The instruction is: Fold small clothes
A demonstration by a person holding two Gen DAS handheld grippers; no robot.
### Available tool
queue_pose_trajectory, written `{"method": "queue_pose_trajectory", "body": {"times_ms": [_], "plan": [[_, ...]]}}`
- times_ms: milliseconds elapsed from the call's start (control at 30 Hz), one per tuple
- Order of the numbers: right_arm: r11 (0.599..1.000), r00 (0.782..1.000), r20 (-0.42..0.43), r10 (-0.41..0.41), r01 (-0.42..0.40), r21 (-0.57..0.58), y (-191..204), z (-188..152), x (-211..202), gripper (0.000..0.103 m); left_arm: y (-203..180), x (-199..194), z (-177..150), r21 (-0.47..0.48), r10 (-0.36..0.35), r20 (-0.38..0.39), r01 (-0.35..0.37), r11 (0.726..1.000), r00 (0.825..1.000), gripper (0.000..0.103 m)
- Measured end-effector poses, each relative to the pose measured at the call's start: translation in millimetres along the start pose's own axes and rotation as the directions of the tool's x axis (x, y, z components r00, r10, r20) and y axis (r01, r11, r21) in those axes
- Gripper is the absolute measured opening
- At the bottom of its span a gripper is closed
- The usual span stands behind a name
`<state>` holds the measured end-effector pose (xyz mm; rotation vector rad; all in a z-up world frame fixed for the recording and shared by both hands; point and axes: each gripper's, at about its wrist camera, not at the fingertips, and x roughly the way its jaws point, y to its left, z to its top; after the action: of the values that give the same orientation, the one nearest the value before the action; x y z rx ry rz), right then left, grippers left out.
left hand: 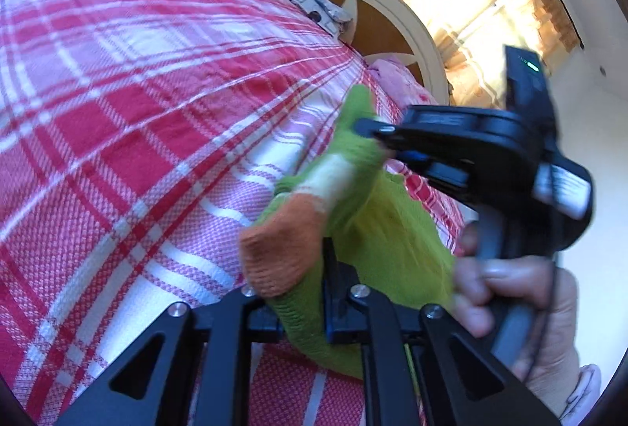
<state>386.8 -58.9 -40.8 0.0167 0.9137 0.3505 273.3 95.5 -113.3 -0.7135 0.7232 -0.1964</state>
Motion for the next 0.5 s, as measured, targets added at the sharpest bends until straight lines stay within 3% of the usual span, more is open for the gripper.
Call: {"method": "queue_pose_trajectory", "body": {"times_ms": [100, 233, 300, 500], "plan": [[0.991, 0.996, 0.052, 0.078, -0.083, 0.102, -29.7, 1.9, -30.7, 0.012, -28.9, -9.5, -1.8, 0.146, 0.035, 0.041, -0.041, 0.988, 0.999, 0.013], [0.981, 0.991, 0.096, 0.091, -0.106, 0.160, -68.7, -5.2, -68.2, 0.012, -83.3, -20.6, -8.9, 0.359, 0.025, 0.080, -0.052, 0.932, 0.997, 0.013], [0.974, 0.989, 0.120, 0.087, -0.110, 0.197, -95.7, -12.1, -87.2, 0.012, -115.2, -19.2, -18.2, 0.462, 0.011, 0.072, -0.043, 0.886, 0.997, 0.015], [0.956, 0.986, 0.164, 0.040, -0.086, 0.282, -179.1, -45.0, -138.6, 0.011, -204.5, 5.7, -73.9, 0.708, -0.020, 0.030, -0.007, 0.707, 0.999, 0.015]]}}
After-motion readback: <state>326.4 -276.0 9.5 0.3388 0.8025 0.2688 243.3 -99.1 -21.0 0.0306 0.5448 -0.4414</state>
